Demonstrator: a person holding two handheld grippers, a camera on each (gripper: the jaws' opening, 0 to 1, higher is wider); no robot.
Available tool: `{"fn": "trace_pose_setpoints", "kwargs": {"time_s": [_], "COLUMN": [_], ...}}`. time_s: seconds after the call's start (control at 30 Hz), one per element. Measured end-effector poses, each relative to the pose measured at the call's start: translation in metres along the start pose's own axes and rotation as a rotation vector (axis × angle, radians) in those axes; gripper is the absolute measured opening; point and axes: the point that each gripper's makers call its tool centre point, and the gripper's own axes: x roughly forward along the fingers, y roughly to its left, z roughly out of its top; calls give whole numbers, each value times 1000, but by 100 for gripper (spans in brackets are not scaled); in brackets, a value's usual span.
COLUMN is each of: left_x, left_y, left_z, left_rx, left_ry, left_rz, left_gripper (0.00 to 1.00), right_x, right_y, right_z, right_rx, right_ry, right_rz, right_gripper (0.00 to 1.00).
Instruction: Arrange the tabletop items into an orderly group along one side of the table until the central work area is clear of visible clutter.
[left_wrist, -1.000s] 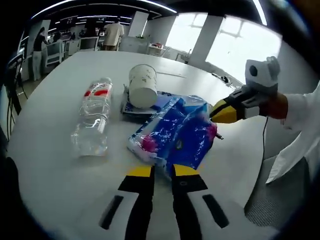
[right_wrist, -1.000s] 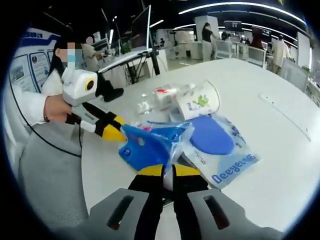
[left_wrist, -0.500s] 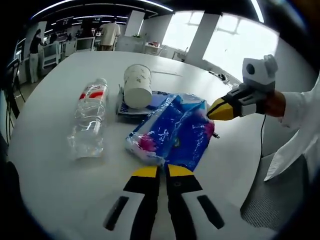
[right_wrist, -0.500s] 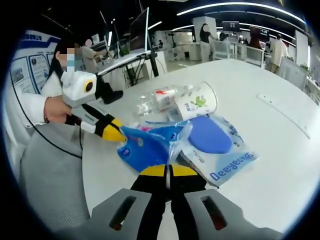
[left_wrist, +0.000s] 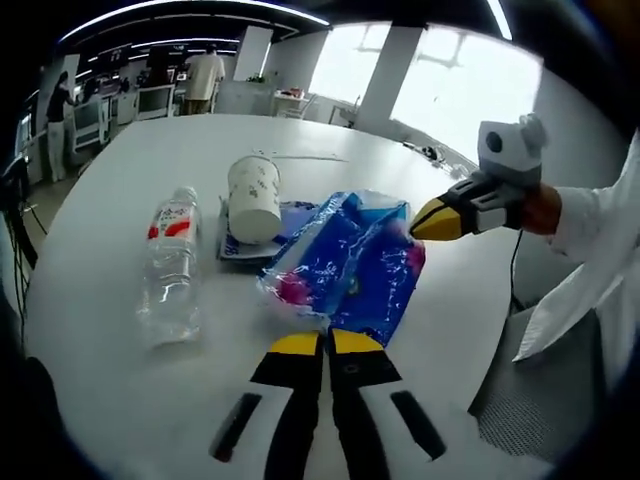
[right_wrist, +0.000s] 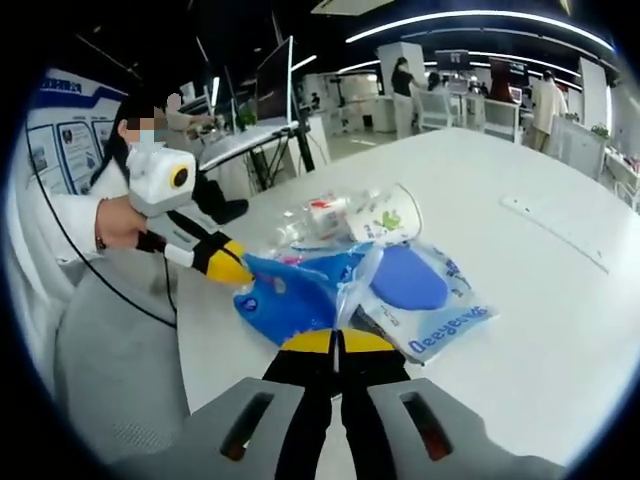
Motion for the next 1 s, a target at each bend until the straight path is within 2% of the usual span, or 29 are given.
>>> {"fn": "trace_pose_setpoints", "kwargs": {"time_s": [0.3, 0.33, 0.57, 0.77, 1.0], "left_x": [0, 0, 7, 16, 32], "left_y": [-14, -14, -32, -54, -84], "left_z": [29, 34, 62, 87, 125], "left_rx": [72, 113, 162, 189, 251], "left_ry": [6, 6, 8, -2, -18], "left_rz": [-33, -33, -77, -114, -154], "left_gripper": [0, 0, 0, 0, 0], "right_x": [-22, -25, -48, -77, -119], "right_y": [-10, -11, -25, -43, -69], "right_z": [14, 16, 21, 28, 32], "right_rx": [35, 44, 60, 78, 82], "right_ry": [-64, -77, -124, -174, -227], "right_rz": [-35, -39, -79, -126, -188], "right_gripper": [0, 0, 0, 0, 0]}}
